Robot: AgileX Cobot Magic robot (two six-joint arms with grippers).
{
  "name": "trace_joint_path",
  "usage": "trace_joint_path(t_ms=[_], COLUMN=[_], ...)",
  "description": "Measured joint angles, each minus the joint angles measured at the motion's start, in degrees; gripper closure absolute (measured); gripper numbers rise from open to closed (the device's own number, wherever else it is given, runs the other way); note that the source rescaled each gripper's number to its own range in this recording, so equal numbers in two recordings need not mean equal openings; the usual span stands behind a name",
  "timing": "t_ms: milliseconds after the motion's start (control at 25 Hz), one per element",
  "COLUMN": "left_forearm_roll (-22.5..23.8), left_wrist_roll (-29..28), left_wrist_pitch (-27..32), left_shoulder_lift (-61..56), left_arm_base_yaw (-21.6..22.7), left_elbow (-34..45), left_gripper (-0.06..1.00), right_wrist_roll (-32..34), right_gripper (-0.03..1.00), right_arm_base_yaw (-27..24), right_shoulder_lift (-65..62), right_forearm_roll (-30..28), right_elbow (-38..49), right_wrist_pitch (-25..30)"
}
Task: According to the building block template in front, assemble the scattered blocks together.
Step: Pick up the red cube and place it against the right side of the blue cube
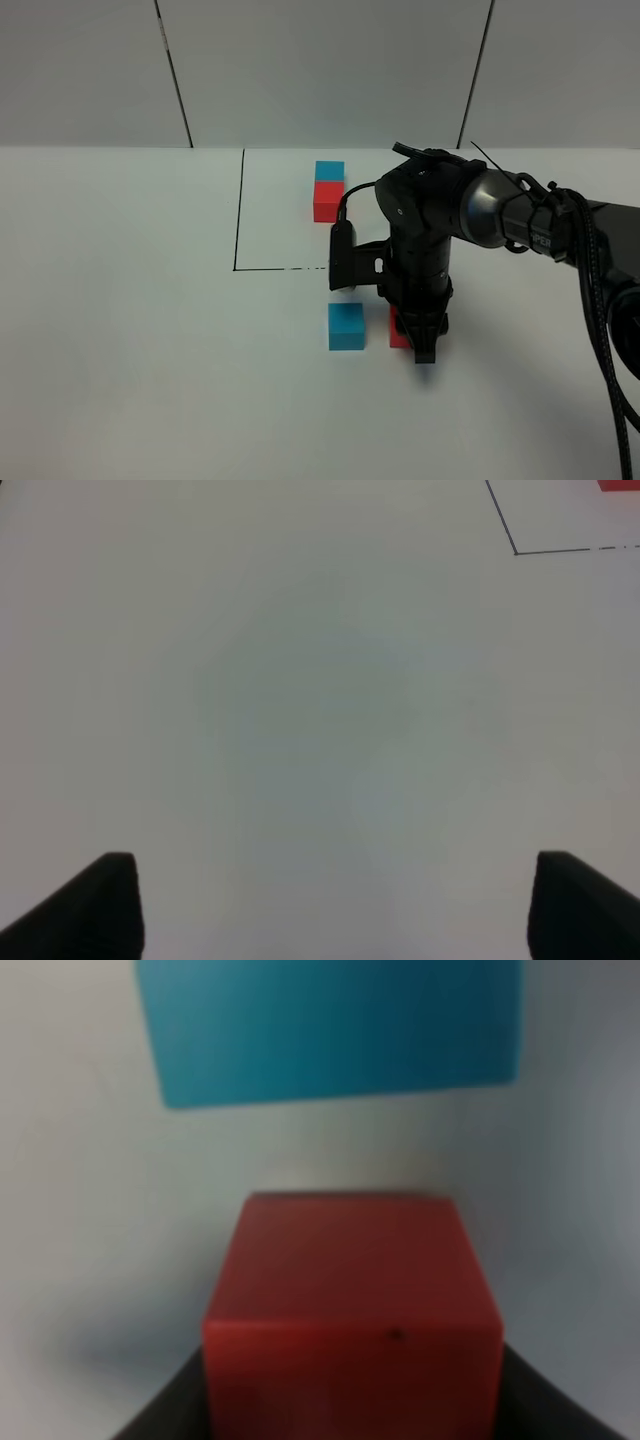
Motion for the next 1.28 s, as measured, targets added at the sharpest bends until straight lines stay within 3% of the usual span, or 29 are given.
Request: trace_joint_path(t_ms=[1280], left_forearm_roll=[0.0], left_wrist_roll=[0.0], left_wrist_pitch=[0.0], left_shoulder_lift=[0.0], left_arm_base_yaw=[0.0], left_elbow=[0.0], left_gripper=[0.3], right_wrist_roll=[-2.36], right_gripper=[0.95], right_arm_base_yaw=[0.44], right_shoulder_lift=[1.06], right_forearm_roll=[3.4], right_elbow=[-0.32], right_wrist_pitch=[-2.71])
